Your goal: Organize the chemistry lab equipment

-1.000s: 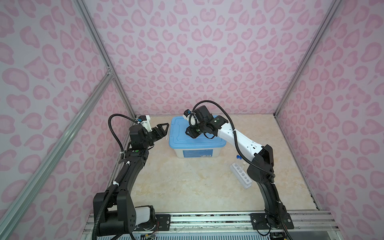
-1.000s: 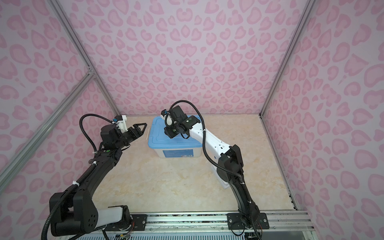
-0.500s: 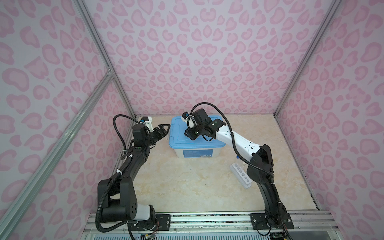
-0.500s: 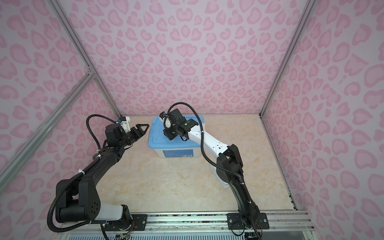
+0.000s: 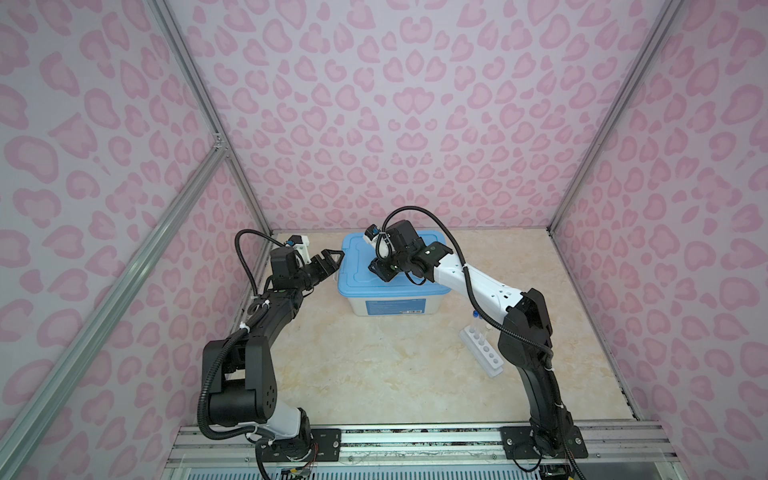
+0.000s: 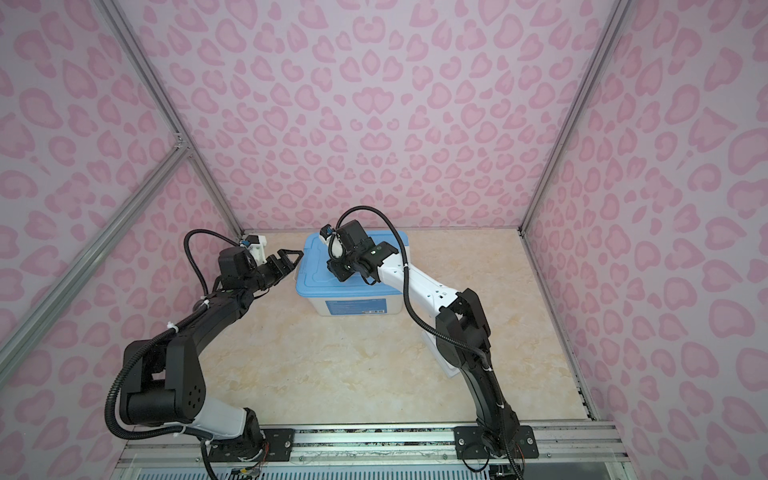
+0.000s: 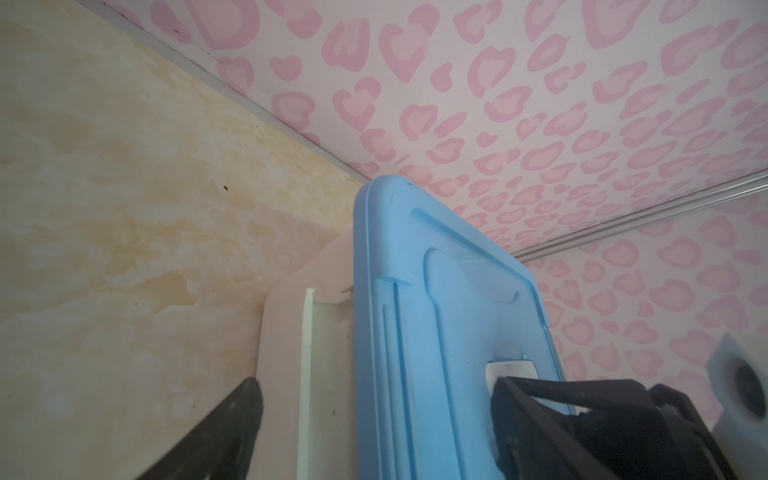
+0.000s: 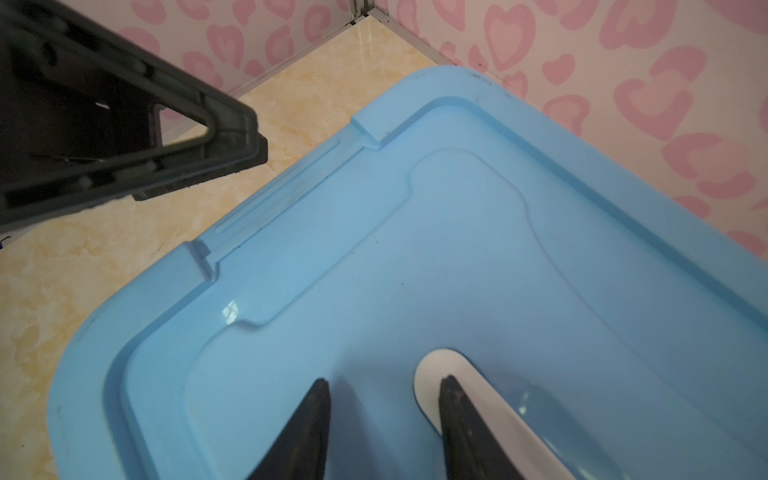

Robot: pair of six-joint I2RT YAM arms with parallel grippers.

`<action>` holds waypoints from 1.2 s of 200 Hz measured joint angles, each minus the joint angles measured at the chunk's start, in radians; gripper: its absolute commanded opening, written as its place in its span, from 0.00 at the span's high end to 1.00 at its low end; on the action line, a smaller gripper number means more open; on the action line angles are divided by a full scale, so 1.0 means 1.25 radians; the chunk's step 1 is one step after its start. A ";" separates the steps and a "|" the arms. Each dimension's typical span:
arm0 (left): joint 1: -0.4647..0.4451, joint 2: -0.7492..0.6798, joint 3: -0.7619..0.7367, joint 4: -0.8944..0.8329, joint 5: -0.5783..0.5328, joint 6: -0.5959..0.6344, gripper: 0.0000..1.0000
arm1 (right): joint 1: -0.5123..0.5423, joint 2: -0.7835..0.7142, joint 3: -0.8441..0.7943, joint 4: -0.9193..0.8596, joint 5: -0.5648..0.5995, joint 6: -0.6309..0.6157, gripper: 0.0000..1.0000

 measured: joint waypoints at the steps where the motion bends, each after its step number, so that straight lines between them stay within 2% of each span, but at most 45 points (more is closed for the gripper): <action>1: 0.000 0.002 0.002 0.000 0.002 0.001 0.12 | 0.000 0.000 0.000 0.000 0.000 0.000 0.56; 44: -0.001 0.053 0.029 -0.033 0.066 0.025 0.12 | -0.001 -0.001 -0.001 0.005 -0.001 0.008 0.56; 93: -0.001 0.054 0.024 -0.045 0.088 0.046 0.13 | -0.002 -0.001 -0.001 0.005 -0.007 0.016 0.56; 144: -0.003 0.054 0.020 -0.056 0.105 0.052 0.27 | -0.004 -0.001 -0.001 0.005 -0.010 0.020 0.56; 240: -0.002 0.044 0.020 -0.090 0.091 0.064 0.36 | -0.005 -0.001 -0.001 0.005 -0.013 0.027 0.57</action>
